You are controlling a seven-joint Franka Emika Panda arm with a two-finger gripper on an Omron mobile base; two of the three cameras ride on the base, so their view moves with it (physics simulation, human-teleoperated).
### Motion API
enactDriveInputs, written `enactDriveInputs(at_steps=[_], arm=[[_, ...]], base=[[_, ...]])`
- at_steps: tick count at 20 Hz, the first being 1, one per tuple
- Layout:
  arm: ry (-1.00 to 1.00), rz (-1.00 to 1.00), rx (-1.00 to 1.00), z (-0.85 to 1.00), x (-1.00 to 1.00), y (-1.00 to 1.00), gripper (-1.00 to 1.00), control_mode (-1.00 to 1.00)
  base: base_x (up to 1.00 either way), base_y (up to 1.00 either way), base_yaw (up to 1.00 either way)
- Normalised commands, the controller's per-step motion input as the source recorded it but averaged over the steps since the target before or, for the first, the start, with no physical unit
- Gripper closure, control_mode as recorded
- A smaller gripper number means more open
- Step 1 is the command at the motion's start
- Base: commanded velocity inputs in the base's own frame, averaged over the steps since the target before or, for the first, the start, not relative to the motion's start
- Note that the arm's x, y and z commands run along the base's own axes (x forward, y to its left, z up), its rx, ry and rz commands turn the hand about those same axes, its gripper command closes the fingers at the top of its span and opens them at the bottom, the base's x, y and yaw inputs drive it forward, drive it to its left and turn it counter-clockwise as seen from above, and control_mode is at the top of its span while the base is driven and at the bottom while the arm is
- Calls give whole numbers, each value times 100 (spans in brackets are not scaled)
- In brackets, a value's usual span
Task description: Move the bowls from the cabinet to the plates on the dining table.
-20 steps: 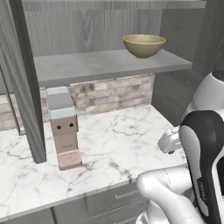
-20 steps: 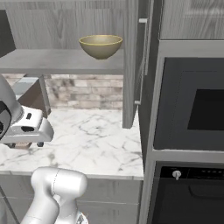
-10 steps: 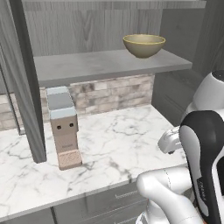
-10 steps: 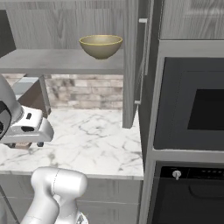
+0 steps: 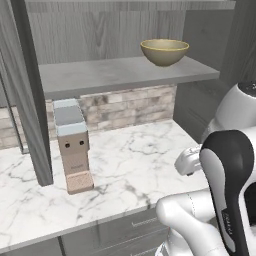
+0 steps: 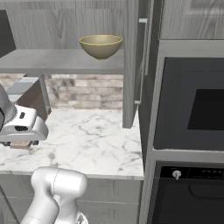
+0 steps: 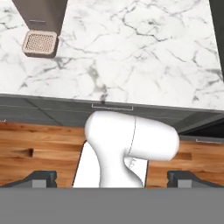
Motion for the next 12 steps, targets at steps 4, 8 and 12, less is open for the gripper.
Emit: enactDriveInputs(at_steps=[4,8,12], arm=[[-19,0,4,12,0,6,-100,-100],[-17,0,0,0,-4,46,-100,-100],[-19,0,0,8,-8,36,-100,-100]], base=[[0,0,0],[0,0,0],[0,0,0]])
